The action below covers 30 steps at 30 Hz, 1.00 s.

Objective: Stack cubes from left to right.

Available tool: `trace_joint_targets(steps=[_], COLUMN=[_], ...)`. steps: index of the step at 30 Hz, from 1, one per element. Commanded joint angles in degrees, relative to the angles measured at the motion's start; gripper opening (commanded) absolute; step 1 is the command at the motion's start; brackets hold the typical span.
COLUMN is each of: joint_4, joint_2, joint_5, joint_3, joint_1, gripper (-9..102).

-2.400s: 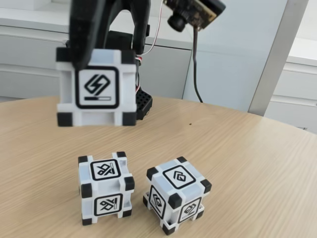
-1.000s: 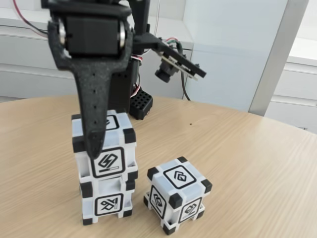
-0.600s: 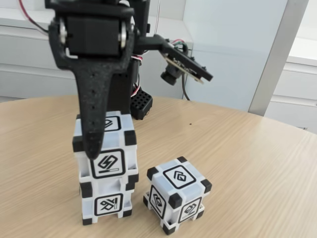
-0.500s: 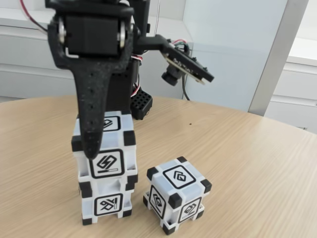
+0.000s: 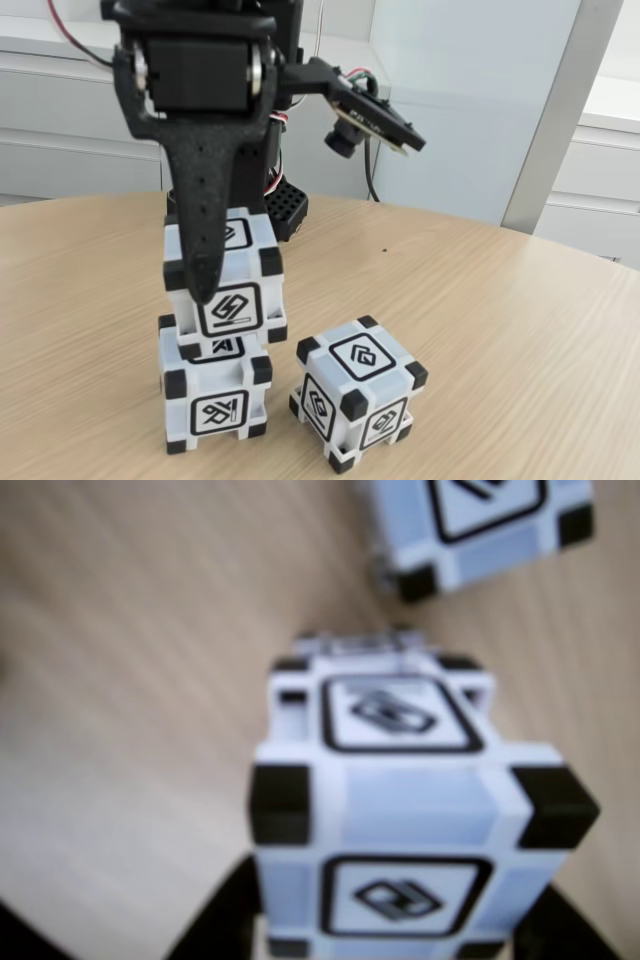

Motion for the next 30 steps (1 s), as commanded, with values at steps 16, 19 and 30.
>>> trace_joint_targets(steps=[16, 19, 30], joint_4=[-0.6, -0.6, -0.6], joint_2=[0.5, -0.3, -4.0], joint_5=[0.8, 1.1, 1.2], joint_3=[-1.8, -1.8, -2.6], joint_1=[1.1, 1.1, 1.2], gripper=[0, 0, 0])
